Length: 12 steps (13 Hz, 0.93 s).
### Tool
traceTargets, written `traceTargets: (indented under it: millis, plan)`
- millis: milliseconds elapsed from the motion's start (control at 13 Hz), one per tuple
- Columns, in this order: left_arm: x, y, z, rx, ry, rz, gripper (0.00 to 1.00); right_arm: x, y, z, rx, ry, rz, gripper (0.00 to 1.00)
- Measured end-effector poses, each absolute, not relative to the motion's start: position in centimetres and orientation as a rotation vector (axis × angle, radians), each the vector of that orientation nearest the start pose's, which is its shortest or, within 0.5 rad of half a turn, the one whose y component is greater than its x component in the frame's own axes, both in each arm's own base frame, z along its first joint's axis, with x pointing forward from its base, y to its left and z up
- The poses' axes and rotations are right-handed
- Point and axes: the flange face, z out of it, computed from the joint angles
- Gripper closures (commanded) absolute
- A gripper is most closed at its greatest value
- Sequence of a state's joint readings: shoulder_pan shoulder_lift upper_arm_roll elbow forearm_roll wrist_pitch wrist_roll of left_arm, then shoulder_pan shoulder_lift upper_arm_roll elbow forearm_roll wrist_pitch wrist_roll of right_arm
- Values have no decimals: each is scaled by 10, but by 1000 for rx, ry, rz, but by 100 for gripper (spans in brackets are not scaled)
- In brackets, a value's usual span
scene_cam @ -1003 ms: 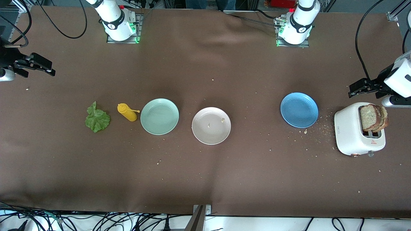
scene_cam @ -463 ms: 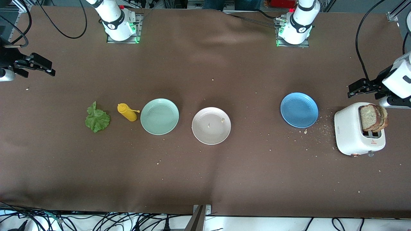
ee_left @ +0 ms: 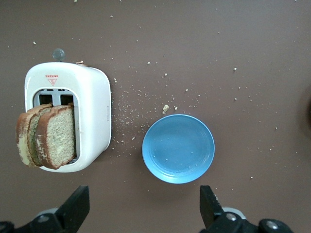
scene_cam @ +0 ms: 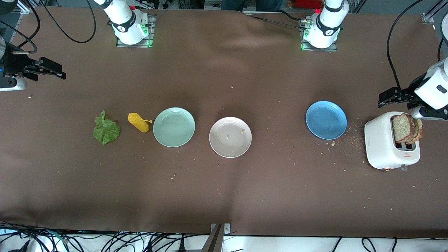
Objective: Make sandwich in beige plate with both arms
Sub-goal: 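Pull bread from the toaster with the left gripper while the right gripper reaches mustard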
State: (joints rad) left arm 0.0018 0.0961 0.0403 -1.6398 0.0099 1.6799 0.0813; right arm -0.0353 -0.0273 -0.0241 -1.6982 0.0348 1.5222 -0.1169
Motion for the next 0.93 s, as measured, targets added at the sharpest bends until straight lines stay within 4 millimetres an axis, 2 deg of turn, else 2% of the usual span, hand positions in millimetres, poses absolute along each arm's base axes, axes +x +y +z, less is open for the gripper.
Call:
traceTargets:
  millis: [154,308,540,694,848,925]
  plan:
    - [586,25,545,-3129,64,91,0,536,-28,573,-3082,-90,238,0]
    - [586,25,545,-3129,64,90,0,541,-28,561,-3073,-141,270,0]
    - [587,25,545,-3129,65,91,0,553,-30,535,-3007,-382,312,0]
    - [589,30,539,-3130,72,108,0,561,-32,520,-2948,-480,294,0]
    - [594,62,522,-3133,120,128,0,569,-41,500,-2823,-569,264,0]
    - [597,83,512,-3134,136,130,0,574,-53,484,-2746,-613,245,0]
